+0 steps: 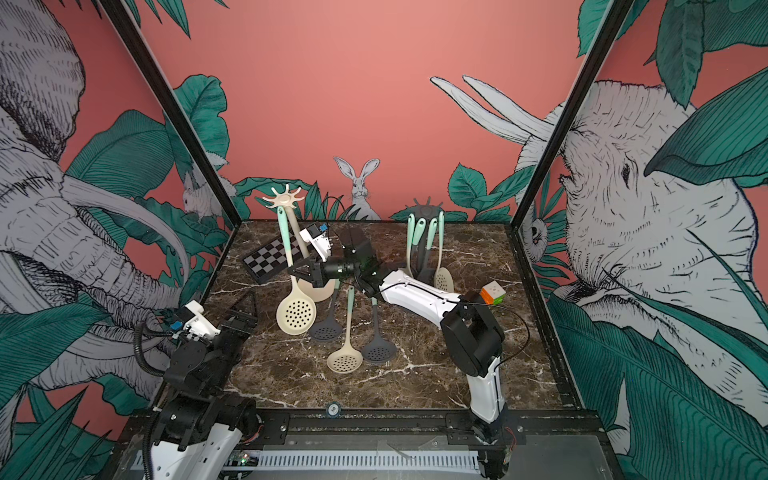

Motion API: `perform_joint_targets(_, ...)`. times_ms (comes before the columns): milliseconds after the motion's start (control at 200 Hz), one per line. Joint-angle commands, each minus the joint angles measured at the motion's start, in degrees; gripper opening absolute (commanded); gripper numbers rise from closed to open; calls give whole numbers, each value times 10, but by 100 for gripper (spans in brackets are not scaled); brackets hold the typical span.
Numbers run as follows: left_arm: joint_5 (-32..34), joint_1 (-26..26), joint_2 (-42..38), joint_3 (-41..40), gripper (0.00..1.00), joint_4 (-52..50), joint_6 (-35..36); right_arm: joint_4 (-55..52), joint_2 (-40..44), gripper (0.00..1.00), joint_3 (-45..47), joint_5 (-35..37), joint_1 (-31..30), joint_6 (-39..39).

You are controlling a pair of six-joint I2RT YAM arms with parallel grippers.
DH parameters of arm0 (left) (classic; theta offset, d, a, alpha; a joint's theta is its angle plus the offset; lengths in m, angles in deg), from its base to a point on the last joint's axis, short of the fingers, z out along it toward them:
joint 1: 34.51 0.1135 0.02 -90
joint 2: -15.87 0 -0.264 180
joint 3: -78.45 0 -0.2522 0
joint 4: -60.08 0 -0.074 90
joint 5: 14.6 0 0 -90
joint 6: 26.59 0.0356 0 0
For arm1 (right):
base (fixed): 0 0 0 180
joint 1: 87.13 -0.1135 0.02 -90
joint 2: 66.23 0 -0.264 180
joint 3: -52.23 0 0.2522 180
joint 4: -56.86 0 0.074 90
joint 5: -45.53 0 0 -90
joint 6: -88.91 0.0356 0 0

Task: Hang the skimmer on the kitchen utensil rack
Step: Hang the skimmer on the rack.

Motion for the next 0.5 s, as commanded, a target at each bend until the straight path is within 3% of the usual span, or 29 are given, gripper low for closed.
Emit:
perform_joint_targets(0,8,3,-10,11,89,-9,8,14,-14,0,-3,-9,2,14)
perform_joint_targets(245,12,3,-19,10,90,-16,9,-16,-9,0,2,15,3,5)
perform_joint_targets(340,13,3,-19,11,90,-17,9,-27,-4,18,5,24,3,0)
perform_joint_targets(495,14,3,-20,11,90,-17,9,-46,10,34,15,53,3,-16)
